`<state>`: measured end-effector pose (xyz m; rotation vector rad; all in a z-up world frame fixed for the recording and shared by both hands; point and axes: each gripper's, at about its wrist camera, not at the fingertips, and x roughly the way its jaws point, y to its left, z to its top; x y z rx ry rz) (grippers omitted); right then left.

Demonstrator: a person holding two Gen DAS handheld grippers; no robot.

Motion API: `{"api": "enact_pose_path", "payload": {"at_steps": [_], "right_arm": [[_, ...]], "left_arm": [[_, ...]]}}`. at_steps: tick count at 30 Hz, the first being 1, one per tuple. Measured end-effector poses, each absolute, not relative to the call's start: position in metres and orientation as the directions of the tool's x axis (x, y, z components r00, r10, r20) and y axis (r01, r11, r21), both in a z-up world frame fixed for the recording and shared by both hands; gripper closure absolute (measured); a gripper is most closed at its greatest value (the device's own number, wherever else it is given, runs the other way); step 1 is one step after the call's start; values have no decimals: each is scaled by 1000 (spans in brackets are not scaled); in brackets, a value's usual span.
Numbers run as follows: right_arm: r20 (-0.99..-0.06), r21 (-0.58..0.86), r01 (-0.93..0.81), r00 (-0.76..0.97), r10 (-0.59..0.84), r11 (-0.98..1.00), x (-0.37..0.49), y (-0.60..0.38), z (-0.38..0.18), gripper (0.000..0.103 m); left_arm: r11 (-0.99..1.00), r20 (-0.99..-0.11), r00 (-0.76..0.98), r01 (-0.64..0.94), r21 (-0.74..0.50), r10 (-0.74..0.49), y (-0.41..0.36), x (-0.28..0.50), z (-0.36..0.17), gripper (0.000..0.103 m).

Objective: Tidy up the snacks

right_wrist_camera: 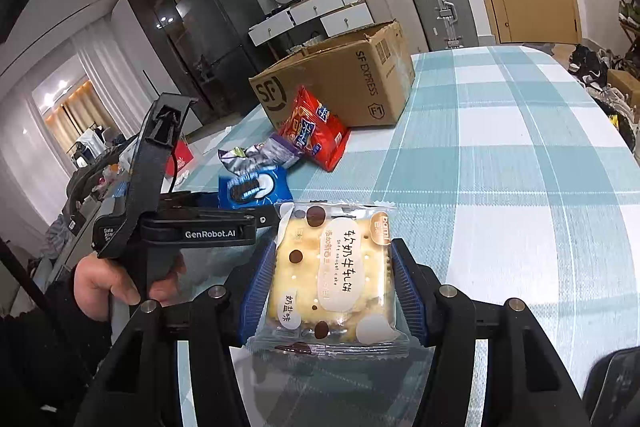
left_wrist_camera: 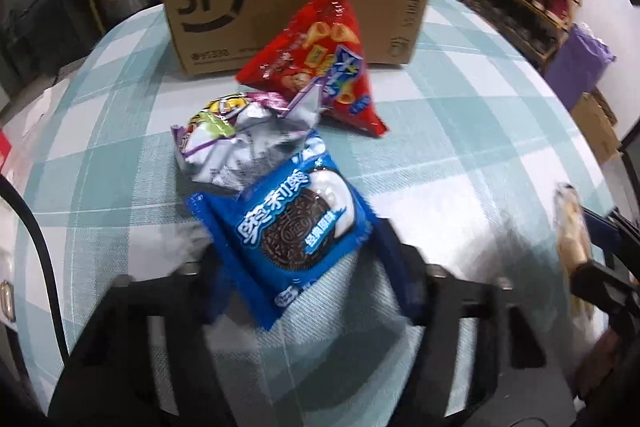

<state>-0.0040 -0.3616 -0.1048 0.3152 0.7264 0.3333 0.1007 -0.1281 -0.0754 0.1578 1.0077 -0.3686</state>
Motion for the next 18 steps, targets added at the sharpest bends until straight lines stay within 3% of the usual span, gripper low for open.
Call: {"api": "enact_pose_path", "payload": {"at_steps": [1,5,18], "right_arm": [[-591,392,-184,700,400,901,-4,-362,-105,45],[-590,391,-180,704,395,903,-8,-360,-102,45],[-589,347,-200,714,379,916,-23,-341,-84,45]], "left_arm": [[923,-849,472,381,-48,-239,-127,100,-73,64],[910,-848,425,388,-144,-315,-115,99,-69,81],[890,-805,444,405,-211,-393,-90,75,-56,84]]}}
